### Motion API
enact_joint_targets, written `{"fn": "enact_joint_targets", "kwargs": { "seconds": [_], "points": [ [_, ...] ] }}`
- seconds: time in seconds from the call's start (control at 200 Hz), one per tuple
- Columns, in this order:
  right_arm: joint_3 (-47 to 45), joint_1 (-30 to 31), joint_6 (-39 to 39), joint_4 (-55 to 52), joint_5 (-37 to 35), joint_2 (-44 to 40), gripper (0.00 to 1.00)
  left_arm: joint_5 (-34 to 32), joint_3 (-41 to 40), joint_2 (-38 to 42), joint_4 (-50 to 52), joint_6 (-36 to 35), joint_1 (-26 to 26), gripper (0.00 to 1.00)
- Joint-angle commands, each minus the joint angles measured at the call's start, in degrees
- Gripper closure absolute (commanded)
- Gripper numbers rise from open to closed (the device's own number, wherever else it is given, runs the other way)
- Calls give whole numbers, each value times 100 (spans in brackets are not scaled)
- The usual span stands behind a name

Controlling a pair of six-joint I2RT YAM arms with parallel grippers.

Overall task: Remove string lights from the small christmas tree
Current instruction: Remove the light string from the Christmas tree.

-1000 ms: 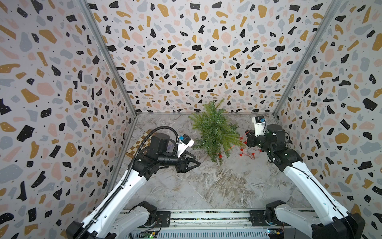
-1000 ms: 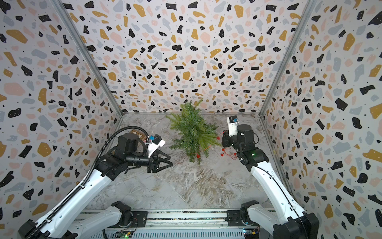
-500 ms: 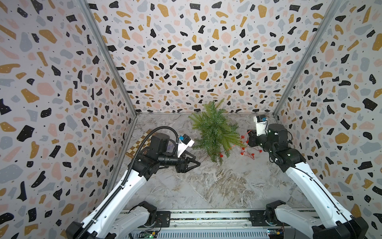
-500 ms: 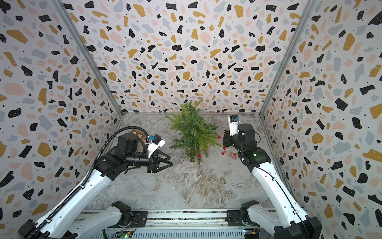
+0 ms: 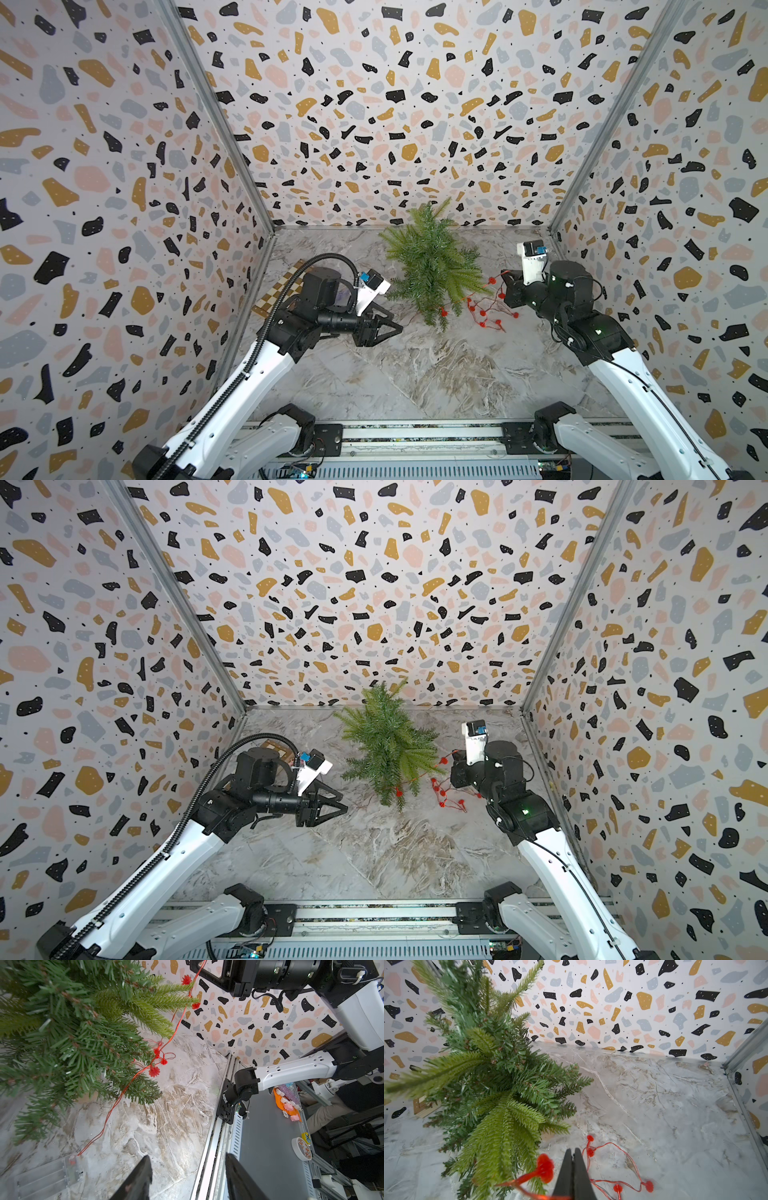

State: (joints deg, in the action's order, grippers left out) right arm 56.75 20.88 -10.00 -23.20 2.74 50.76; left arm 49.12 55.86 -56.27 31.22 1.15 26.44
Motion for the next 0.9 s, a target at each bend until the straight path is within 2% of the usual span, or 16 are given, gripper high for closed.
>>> {"fn": "enact_joint_targets", "kwargs": {
  "seconds": [0.0,0.421,0.896],
  "points": [
    [-76,38,-103,-271,-74,-161,100,3,66,28,-196,52,28,44],
    [-199,152,-211,-517,-18,-407,100,-96,75,24,-204,96,28,44],
    [-362,382,-478,-924,543,-761,100,-140,92,-33,-301,207,28,44]
  ]
}}
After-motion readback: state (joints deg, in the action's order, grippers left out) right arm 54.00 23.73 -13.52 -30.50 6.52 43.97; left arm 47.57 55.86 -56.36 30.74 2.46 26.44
